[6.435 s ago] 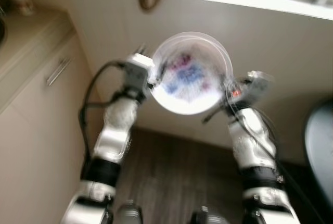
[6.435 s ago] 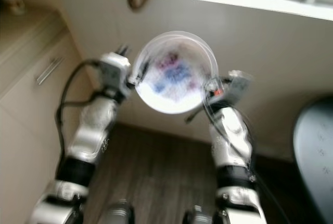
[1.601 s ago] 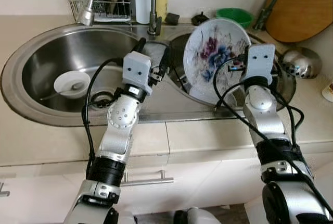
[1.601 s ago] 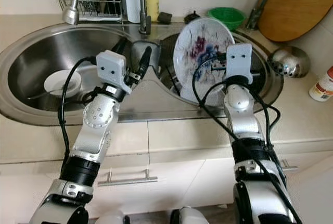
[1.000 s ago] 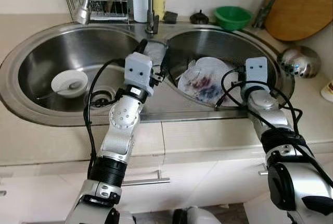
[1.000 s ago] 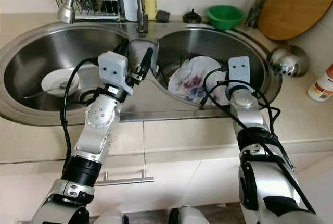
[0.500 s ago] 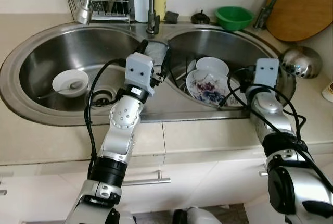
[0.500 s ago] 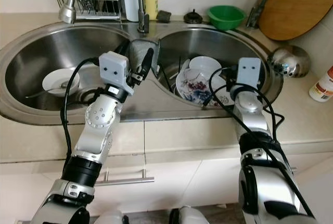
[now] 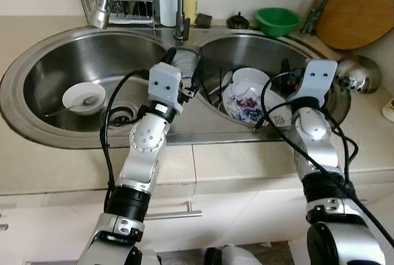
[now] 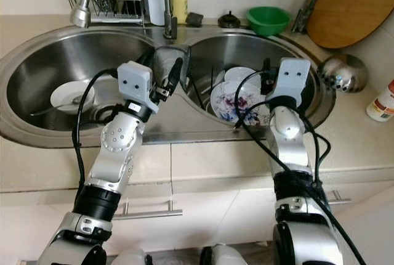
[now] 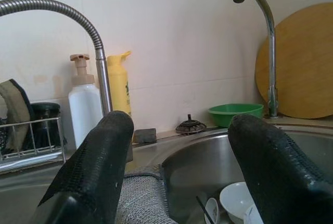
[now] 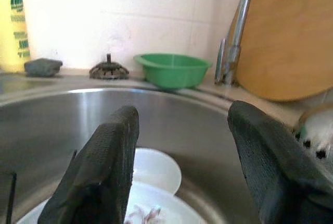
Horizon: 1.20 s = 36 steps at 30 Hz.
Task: Kitchen organization
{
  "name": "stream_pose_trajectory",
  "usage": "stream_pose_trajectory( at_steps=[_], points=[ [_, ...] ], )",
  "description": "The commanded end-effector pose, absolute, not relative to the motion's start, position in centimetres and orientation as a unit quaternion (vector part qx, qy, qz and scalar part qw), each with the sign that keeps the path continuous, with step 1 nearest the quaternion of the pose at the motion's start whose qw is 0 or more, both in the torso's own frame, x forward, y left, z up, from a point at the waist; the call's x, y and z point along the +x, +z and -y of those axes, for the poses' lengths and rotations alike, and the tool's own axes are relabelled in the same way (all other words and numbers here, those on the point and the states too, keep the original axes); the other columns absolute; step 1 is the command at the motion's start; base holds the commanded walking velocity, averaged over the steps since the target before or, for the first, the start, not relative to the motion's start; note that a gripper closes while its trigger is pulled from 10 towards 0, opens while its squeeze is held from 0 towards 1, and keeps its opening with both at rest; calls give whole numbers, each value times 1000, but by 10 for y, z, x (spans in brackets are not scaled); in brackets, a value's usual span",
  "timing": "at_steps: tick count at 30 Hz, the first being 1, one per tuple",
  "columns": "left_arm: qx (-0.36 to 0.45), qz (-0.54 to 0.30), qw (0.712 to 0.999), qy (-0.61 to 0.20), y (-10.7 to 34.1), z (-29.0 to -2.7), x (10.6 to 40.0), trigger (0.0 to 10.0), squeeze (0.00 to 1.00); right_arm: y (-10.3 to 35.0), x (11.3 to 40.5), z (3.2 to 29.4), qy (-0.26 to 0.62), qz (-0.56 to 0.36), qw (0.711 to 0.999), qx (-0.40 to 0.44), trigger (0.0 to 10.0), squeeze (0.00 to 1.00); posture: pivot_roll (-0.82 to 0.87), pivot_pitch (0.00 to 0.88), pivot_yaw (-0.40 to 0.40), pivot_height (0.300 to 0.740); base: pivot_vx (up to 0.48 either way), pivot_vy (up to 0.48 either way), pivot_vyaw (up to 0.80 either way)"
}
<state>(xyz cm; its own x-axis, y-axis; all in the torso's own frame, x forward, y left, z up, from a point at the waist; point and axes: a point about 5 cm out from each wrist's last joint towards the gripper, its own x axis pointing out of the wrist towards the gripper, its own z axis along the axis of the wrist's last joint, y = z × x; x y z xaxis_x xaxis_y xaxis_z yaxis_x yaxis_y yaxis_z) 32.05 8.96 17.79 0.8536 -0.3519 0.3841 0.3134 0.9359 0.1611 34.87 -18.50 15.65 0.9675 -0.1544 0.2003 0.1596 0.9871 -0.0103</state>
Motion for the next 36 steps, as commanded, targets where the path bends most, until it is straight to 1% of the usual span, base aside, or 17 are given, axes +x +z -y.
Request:
stream_pose_trajectory(
  at_steps=[1, 7, 30, 36],
  points=[
    [45, 210, 960, -181, 180, -86, 319, 10000, 0, 163, 345, 186, -82, 117, 990, -8, 10000, 0, 28, 0, -93, 740, -255, 0, 0],
    [43, 209, 960, -183, 180, -85, 319, 10000, 0, 159, 338, 186, -80, 116, 990, -7, 10000, 0, 28, 0, -94, 740, -270, 0, 0],
    [44, 211, 959, -183, 181, -85, 318, 10000, 0, 162, 335, 184, -89, 132, 987, 0, 10000, 0, 34, 0, -95, 740, -307, 0, 0],
    [45, 212, 959, -182, 181, -85, 318, 10000, 0, 168, 334, 186, -94, 151, 984, 7, 10000, 0, 34, 0, -95, 740, -310, 0, 0]
  ],
)
